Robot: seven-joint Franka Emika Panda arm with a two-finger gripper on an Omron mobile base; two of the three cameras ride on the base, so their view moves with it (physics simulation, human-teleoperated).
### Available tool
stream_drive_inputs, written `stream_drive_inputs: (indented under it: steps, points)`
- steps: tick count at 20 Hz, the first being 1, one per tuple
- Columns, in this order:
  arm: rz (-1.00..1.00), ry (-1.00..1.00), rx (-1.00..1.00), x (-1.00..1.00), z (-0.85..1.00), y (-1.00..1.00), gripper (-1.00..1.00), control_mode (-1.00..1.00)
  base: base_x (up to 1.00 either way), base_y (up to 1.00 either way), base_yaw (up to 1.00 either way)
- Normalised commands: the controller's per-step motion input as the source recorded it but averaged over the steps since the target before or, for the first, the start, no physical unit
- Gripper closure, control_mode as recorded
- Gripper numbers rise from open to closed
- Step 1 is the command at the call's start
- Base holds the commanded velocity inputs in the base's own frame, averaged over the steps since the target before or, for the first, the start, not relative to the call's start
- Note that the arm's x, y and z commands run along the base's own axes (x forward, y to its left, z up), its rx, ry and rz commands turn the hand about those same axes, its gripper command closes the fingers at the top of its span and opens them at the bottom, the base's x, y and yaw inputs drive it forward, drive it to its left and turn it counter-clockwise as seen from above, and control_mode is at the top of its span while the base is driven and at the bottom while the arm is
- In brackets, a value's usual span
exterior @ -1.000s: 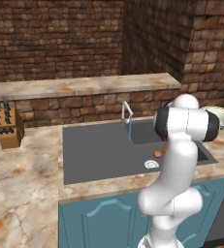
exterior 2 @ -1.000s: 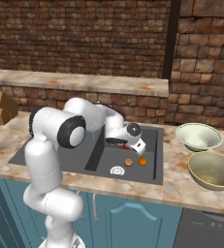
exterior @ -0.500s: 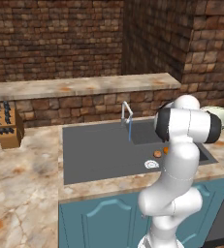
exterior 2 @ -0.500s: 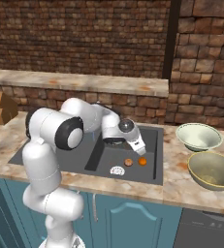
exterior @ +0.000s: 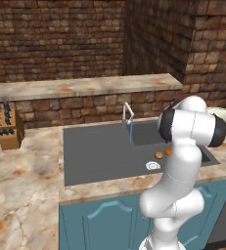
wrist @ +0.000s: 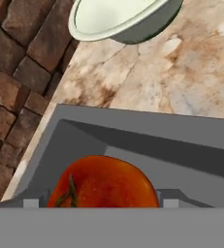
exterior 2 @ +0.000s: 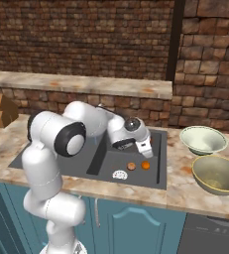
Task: Pick the tangerines from the sink and place them in one bowl. Place the tomato in the other bowl. Then turn off the sink faucet.
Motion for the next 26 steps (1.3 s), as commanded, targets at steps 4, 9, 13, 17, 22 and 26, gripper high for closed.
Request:
stream_drive_inputs:
  steps: [4, 9, 13, 17, 22, 26]
  points:
    - [-0.05, 0.00, 0.21, 0.01, 0.47, -0.44, 1.00, -1.00, 0.00, 0.00, 0.00]
    - [-0.06, 0.00, 0.11, 0.16, 0.09, -0.44, 1.00, -1.00, 0.00, 0.00, 0.00]
    - [-0.15, 0.00, 0.00, 0.17, 0.00, -0.42, 1.00, -1.00, 0.00, 0.00, 0.00]
    - [-0.14, 0.00, 0.02, 0.06, 0.00, -0.47, 1.00, -1.00, 0.00, 0.00, 0.00]
    - [-0.10, 0.00, 0.09, 0.00, 0.00, -0.55, 1.00, -1.00, 0.00, 0.00, 0.00]
    - [-0.10, 0.00, 0.11, 0.02, 0.00, -0.57, 1.00, -1.00, 0.00, 0.00, 0.00]
